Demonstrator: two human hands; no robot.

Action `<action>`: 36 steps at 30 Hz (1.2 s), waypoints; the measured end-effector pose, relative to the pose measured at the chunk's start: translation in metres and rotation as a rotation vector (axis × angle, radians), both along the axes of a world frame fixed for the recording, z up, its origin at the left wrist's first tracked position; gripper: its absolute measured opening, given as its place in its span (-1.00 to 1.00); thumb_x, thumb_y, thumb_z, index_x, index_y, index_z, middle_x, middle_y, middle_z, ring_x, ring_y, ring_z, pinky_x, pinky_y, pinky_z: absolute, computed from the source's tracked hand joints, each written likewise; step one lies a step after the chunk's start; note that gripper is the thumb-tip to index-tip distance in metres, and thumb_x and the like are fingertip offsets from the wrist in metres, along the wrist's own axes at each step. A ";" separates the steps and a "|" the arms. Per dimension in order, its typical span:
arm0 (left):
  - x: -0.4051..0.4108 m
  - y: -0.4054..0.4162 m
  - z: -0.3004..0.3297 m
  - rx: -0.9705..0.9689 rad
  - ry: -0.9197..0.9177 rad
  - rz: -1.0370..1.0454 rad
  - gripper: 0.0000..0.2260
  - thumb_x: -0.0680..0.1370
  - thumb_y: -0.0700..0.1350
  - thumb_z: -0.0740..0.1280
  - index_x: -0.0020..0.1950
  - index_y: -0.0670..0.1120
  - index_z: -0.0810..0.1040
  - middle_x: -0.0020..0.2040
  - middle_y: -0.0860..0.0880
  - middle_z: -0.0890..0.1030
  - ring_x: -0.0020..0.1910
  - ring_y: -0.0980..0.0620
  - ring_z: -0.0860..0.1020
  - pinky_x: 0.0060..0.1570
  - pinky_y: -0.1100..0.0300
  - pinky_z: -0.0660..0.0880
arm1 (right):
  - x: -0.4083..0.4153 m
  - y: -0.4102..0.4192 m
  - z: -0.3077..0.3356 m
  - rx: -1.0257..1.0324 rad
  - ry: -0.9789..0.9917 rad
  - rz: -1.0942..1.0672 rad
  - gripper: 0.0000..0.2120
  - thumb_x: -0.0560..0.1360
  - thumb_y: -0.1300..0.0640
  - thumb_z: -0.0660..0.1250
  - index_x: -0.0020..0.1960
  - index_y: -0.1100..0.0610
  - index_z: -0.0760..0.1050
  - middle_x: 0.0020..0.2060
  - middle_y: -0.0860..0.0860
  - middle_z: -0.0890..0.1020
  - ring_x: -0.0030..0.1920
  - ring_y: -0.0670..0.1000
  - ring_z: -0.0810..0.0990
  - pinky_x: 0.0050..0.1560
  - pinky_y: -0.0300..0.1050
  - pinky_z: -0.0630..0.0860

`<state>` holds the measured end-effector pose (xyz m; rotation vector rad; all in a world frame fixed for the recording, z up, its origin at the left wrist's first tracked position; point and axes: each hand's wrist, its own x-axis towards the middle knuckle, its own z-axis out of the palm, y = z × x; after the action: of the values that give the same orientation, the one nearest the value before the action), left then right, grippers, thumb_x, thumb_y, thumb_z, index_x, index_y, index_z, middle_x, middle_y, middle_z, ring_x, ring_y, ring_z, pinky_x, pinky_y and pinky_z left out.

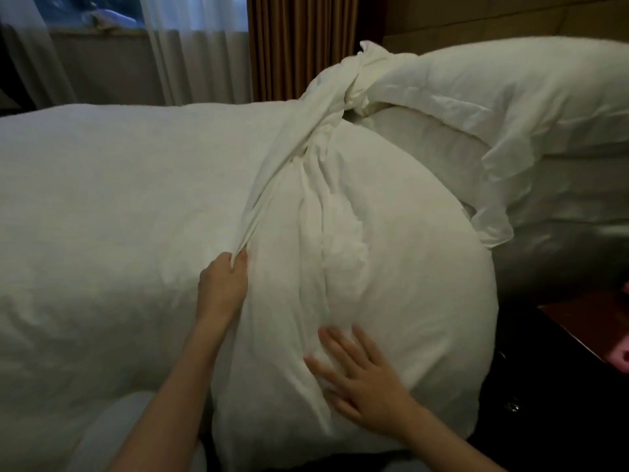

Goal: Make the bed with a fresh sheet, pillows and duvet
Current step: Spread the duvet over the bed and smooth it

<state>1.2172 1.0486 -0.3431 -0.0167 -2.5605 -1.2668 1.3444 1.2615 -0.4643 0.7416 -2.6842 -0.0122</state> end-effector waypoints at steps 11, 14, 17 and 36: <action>0.078 -0.017 -0.120 0.408 -0.168 0.095 -0.77 0.57 -0.02 0.30 0.11 -0.15 0.49 0.08 -0.18 0.57 0.08 -0.03 0.50 0.05 0.13 0.38 | 0.056 0.023 -0.062 -0.236 -0.538 -0.396 -0.75 0.48 0.03 0.20 0.04 0.07 0.58 -0.02 0.05 0.65 -0.02 0.10 0.62 -0.11 -0.11 0.47; 0.079 -0.023 -0.129 0.458 -0.127 0.191 -0.78 0.64 -0.14 0.18 -0.11 -0.23 0.49 -0.14 -0.14 0.52 -0.08 0.03 0.42 -0.17 0.18 0.28 | 0.043 0.008 -0.041 -0.510 -0.124 -0.319 -0.86 0.46 0.05 0.24 -0.17 0.03 0.56 -0.31 -0.05 0.60 -0.34 0.00 0.58 -0.35 -0.14 0.43; 0.082 -0.034 -0.133 0.421 -0.030 0.247 -0.76 0.63 -0.22 0.18 -0.20 -0.29 0.46 -0.25 -0.18 0.49 -0.17 0.02 0.38 -0.27 0.18 0.28 | 0.018 -0.012 -0.007 -0.609 0.162 -0.262 -0.85 0.51 0.13 0.26 -0.15 0.14 0.56 -0.26 0.02 0.57 -0.25 0.04 0.53 -0.23 -0.10 0.45; 0.086 -0.029 -0.146 0.112 0.348 0.348 -0.61 0.49 -0.22 0.30 0.24 -0.40 0.34 0.14 -0.37 0.42 0.13 -0.30 0.39 0.23 -0.05 0.30 | 0.059 0.056 -0.047 -0.398 0.115 -0.677 -0.77 0.49 0.06 0.18 -0.17 0.15 0.55 -0.27 0.09 0.60 -0.29 0.11 0.55 -0.33 -0.06 0.45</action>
<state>1.3028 1.0196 -0.4892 0.2039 -2.0855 -1.1541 1.4030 1.3175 -0.5116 -0.2854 -2.5714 0.2877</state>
